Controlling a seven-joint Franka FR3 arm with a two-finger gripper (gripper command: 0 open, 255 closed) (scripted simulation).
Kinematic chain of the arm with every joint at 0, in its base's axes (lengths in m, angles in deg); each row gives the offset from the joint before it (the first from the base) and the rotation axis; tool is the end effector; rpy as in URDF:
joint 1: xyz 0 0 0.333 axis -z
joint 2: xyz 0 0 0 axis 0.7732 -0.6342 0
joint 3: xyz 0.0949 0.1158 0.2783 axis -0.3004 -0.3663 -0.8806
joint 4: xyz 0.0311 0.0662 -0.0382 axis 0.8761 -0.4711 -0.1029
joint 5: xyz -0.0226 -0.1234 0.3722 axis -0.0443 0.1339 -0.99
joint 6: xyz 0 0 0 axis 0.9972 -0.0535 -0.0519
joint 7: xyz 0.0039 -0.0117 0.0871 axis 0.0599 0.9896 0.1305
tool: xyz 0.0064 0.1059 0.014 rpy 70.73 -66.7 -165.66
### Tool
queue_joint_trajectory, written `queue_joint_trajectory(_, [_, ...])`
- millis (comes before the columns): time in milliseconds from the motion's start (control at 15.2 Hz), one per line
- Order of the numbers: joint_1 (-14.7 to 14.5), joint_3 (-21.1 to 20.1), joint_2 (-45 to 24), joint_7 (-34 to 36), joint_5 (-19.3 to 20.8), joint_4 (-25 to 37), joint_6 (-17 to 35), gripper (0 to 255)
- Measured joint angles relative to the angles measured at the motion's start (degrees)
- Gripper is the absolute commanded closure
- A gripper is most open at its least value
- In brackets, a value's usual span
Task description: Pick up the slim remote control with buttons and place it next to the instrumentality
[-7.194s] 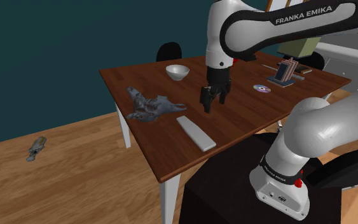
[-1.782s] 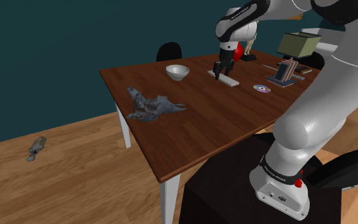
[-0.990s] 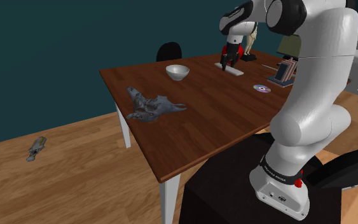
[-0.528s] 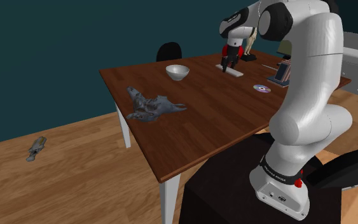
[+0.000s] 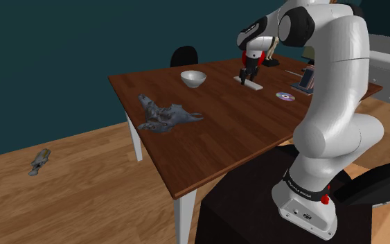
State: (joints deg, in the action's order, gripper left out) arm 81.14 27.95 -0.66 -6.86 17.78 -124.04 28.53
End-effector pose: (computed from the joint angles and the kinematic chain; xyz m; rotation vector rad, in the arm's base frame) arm 0.4990 -0.4697 0.3520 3.1024 -0.4273 -0.0156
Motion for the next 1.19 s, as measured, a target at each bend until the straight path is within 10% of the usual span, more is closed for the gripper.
queue_joint_trajectory(462, [0.01,-0.12,-0.57,-0.10,-0.20,-0.85,1.42,255])
queue_joint_trajectory(528, [0.01,-0.12,-0.57,-0.09,-0.20,-0.85,1.43,0])
queue_joint_trajectory(1188, [-0.14,0.27,1.64,0.31,0.50,1.81,-3.27,0])
